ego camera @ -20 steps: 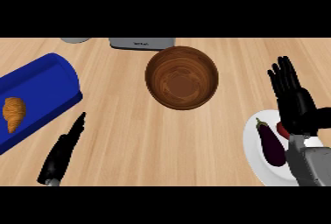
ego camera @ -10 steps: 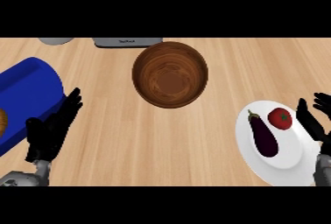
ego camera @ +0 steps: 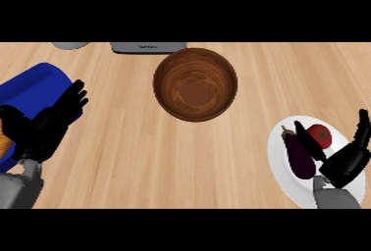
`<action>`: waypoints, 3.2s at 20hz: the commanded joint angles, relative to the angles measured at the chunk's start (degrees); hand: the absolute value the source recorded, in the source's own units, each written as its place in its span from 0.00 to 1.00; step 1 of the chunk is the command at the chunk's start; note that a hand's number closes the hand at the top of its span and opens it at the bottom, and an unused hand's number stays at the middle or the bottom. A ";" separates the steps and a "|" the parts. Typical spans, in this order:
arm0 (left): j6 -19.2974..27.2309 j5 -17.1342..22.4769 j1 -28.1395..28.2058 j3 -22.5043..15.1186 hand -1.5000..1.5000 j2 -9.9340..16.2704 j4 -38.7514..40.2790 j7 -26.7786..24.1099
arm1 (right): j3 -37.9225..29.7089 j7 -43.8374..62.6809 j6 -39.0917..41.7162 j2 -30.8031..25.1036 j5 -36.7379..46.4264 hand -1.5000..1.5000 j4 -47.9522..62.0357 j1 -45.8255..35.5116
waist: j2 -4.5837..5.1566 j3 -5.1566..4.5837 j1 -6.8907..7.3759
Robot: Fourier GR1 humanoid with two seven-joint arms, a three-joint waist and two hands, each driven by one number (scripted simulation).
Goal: Pick the tomato from the plate and place it in the bowl
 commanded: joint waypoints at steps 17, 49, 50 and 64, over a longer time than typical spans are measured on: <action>-0.57 -0.33 -0.46 0.09 0.50 -1.57 0.67 1.14 | 2.21 67.11 44.97 -11.63 28.70 0.00 -4.09 -17.38 | -0.69 -0.12 0.28; -4.73 -2.89 -2.14 4.59 0.50 -3.32 0.78 3.60 | -6.88 77.27 66.04 -5.83 31.71 0.00 -2.82 -20.83 | -0.08 0.26 0.41; -5.00 -2.70 -2.40 5.37 0.50 -3.03 0.17 2.68 | -7.39 77.10 65.99 -5.08 31.74 0.00 -0.59 -21.56 | -0.05 0.26 0.57; -5.85 -6.39 -3.62 6.69 0.50 -7.41 3.90 1.31 | -12.76 72.18 65.51 -2.90 32.20 0.00 3.61 -20.22 | -0.08 0.25 0.15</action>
